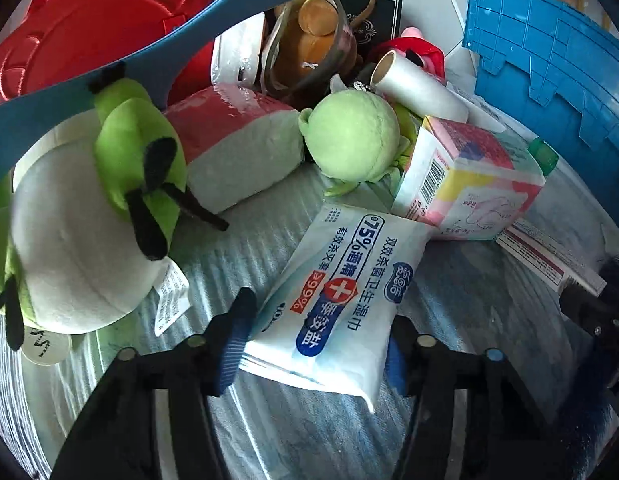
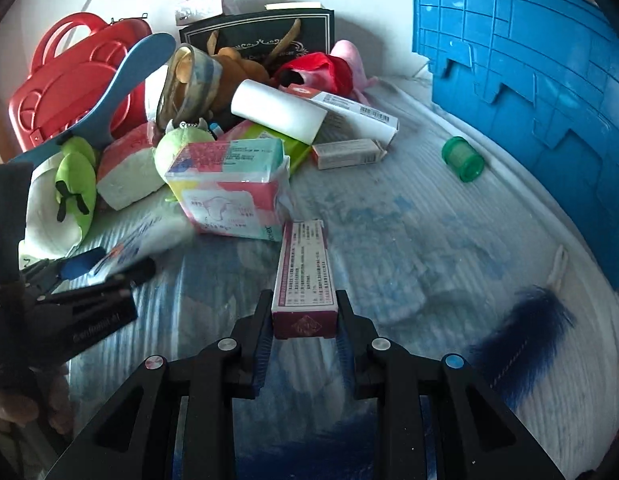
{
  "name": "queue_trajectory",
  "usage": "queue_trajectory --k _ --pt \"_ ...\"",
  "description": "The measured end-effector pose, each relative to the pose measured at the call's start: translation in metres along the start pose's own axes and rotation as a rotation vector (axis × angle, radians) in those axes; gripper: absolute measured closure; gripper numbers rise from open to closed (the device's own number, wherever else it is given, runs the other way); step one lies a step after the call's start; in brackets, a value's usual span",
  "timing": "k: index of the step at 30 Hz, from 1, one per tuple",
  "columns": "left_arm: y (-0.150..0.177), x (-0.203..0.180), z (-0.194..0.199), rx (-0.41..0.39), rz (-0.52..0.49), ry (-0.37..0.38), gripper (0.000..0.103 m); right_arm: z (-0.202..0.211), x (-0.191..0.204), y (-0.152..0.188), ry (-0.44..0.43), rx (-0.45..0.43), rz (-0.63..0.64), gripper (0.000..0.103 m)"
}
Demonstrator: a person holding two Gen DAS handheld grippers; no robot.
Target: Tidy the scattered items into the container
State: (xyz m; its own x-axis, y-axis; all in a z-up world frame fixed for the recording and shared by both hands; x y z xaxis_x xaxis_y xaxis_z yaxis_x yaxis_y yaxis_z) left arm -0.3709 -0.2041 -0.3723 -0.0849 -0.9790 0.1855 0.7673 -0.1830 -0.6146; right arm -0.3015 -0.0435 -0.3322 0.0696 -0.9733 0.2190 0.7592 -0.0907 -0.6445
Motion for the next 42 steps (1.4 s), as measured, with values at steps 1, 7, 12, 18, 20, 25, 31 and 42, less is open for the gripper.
queue_trajectory --k 1,7,12,18,20,25,31,42 --pt "0.000 0.001 0.004 -0.009 0.011 0.000 0.052 0.003 0.002 -0.001 0.005 -0.005 0.004 0.075" --pt "-0.007 0.005 0.058 -0.084 0.059 -0.004 0.055 0.035 0.013 -0.008 0.005 -0.062 0.042 0.075" --pt "-0.011 -0.008 0.120 -0.137 0.081 0.005 0.055 0.079 0.011 -0.015 -0.019 -0.126 0.063 0.075" --pt "-0.027 -0.041 0.196 -0.220 0.133 -0.022 0.055 0.145 -0.008 -0.031 -0.059 -0.217 0.096 0.075" --pt "-0.030 -0.055 0.222 -0.251 0.152 -0.036 0.055 0.170 -0.019 -0.036 -0.077 -0.245 0.121 0.075" --pt "-0.035 -0.106 0.286 -0.319 0.202 -0.089 0.055 0.236 -0.056 -0.045 -0.126 -0.315 0.203 0.075" --pt "-0.049 -0.164 0.357 -0.402 0.236 -0.105 0.055 0.324 -0.106 -0.058 -0.137 -0.420 0.288 0.075" --pt "-0.110 -0.262 0.424 -0.567 0.174 -0.009 0.055 0.414 -0.199 -0.092 -0.010 -0.583 0.250 0.075"
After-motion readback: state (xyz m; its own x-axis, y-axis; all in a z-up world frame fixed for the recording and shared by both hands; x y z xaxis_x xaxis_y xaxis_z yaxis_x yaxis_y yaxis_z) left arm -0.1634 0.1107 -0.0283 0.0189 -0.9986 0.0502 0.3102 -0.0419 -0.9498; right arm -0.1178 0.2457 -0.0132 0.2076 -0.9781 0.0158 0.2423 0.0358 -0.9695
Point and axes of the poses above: each gripper's, at about its wrist camera, not at the fingertips, and z roughly against the way its jaws point, x to its left, y to its underside, the point moved 5 cm from there along -z, roughly the way its jaws point, and after that the axes turned 15 degrees about -y, right-handed, at the moved point
